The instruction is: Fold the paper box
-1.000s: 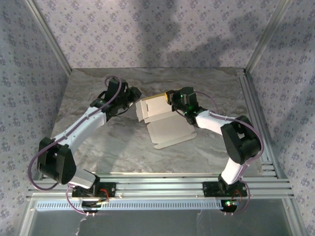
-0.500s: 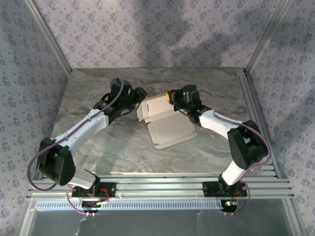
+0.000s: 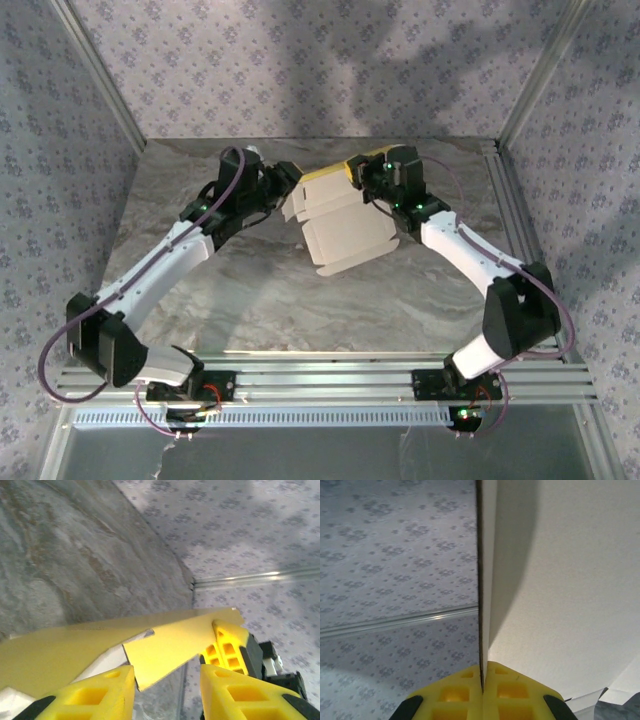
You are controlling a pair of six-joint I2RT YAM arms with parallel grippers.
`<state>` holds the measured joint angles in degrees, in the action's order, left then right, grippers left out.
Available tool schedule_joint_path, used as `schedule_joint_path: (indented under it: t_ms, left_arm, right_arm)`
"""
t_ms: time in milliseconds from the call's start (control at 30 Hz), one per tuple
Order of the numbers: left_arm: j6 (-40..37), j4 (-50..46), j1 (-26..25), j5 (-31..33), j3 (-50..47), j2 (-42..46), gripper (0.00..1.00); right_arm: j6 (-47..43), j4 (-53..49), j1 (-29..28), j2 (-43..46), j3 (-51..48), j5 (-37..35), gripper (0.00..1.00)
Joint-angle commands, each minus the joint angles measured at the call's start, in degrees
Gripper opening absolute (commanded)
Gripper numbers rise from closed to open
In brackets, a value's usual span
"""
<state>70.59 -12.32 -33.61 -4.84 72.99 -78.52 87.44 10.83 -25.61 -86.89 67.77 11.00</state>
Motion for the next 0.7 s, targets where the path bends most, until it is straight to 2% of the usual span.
schedule_joint_path:
  t_ms: [0,133,333,667]
  left_arm:
    - [3.52,-5.60,-2.13,1.44,3.89,4.61,0.40]
    - [4.14,-6.16,-2.73,3.92,4.08,6.97,0.38]
    - [2.50,-5.67,-3.12,3.25,6.40,4.74,0.30]
    - [2.32,-3.78,-4.03,3.13,5.91,2.07,0.30]
  right_arm:
    - [-3.80,-0.95,0.51,3.73,3.09,-0.12,0.00]
    - [-6.79,-7.09,0.20,4.82,5.95,-0.63,0.00]
    - [-4.83,-3.75,0.06,4.51,3.51,-0.18,0.00]
    - [-6.06,-5.02,-0.64,4.58,4.56,-0.69,0.00]
